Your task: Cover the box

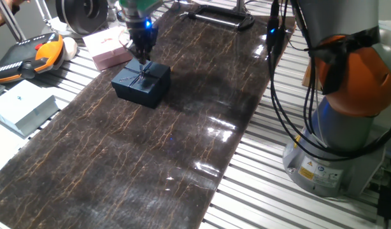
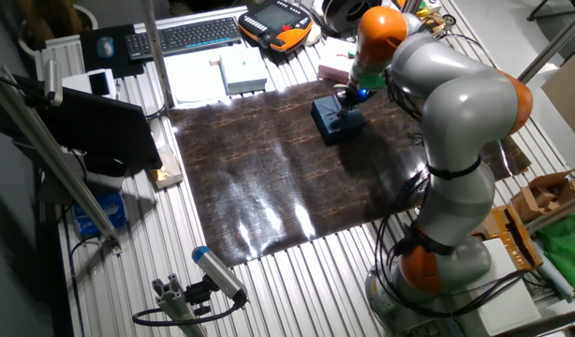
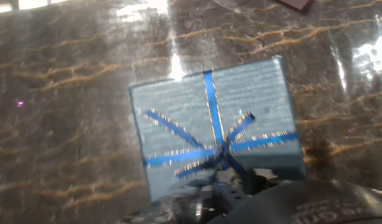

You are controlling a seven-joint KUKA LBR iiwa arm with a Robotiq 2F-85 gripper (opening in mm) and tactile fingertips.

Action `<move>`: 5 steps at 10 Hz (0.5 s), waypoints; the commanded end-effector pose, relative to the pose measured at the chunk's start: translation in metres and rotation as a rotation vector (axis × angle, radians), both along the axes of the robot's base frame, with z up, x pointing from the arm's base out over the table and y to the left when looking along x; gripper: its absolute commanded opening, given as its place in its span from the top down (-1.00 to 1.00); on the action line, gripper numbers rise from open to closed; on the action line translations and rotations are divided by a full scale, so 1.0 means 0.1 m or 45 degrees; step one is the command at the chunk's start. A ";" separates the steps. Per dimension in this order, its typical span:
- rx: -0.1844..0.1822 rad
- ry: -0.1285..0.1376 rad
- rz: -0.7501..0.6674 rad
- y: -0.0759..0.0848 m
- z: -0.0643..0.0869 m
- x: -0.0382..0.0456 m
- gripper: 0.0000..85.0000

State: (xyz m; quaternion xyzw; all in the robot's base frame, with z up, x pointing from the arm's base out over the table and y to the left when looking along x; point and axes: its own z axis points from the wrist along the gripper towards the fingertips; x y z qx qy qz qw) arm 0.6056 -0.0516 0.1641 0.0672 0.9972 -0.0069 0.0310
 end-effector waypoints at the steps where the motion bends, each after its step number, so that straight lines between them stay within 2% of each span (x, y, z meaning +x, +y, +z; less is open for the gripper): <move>1: -0.012 0.009 -0.005 0.04 0.07 -0.035 0.98; 5: 0.002 0.062 0.037 0.18 0.24 -0.106 0.98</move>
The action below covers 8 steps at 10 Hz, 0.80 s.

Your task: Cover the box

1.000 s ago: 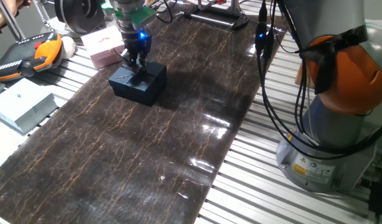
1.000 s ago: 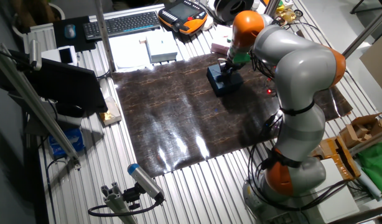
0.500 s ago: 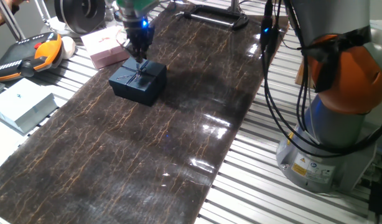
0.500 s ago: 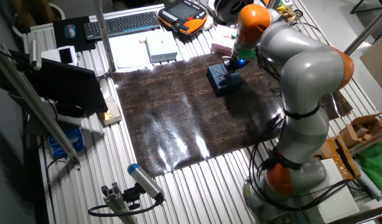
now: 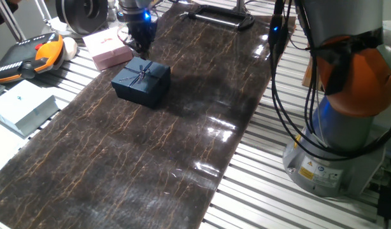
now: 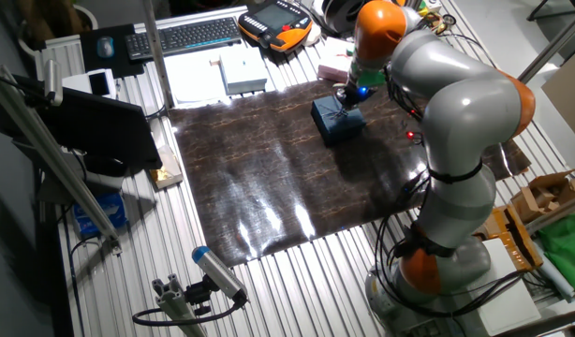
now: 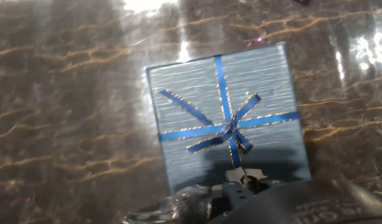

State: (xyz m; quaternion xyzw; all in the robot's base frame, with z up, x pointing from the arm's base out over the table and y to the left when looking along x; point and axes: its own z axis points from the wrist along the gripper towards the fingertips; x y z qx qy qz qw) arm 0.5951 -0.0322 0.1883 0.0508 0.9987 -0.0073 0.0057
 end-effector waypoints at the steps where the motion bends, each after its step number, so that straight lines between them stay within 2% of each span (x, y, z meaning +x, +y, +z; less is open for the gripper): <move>1: 0.004 0.011 0.013 0.04 0.03 -0.007 0.98; 5: -0.012 0.011 0.069 0.31 0.24 -0.130 0.98; 8: -0.031 -0.005 0.140 0.30 0.30 -0.206 0.98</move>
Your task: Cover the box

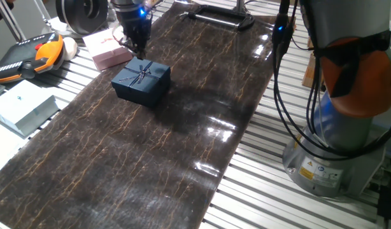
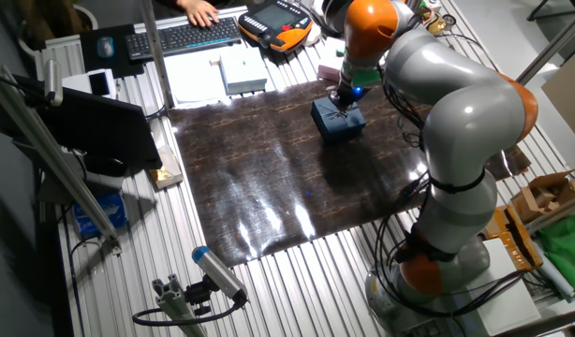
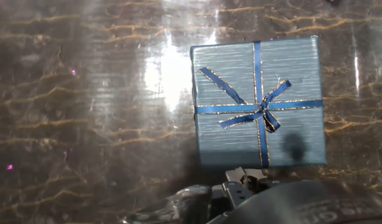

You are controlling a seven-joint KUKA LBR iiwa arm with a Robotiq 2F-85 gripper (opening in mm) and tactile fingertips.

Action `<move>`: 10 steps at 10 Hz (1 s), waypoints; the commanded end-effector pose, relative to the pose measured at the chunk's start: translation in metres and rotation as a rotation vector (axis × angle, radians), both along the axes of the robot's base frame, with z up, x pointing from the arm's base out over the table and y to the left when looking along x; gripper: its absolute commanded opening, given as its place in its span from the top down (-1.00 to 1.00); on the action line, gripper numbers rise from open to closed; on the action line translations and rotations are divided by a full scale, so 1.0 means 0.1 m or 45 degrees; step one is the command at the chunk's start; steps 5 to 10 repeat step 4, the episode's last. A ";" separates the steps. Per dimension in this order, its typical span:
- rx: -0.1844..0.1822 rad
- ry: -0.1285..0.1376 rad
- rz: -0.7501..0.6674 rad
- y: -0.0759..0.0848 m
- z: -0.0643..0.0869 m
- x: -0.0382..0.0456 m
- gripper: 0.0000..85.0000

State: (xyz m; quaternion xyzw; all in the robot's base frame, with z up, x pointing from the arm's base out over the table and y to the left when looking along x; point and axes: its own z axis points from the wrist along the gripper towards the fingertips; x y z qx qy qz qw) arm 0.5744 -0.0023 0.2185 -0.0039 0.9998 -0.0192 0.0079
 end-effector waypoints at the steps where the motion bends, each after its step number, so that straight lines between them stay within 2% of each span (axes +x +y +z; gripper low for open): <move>1: -0.002 0.005 0.016 -0.01 0.02 -0.020 0.98; 4: -0.006 0.009 0.030 -0.01 0.04 -0.065 0.98; 10: -0.006 0.009 0.030 -0.01 0.04 -0.065 0.98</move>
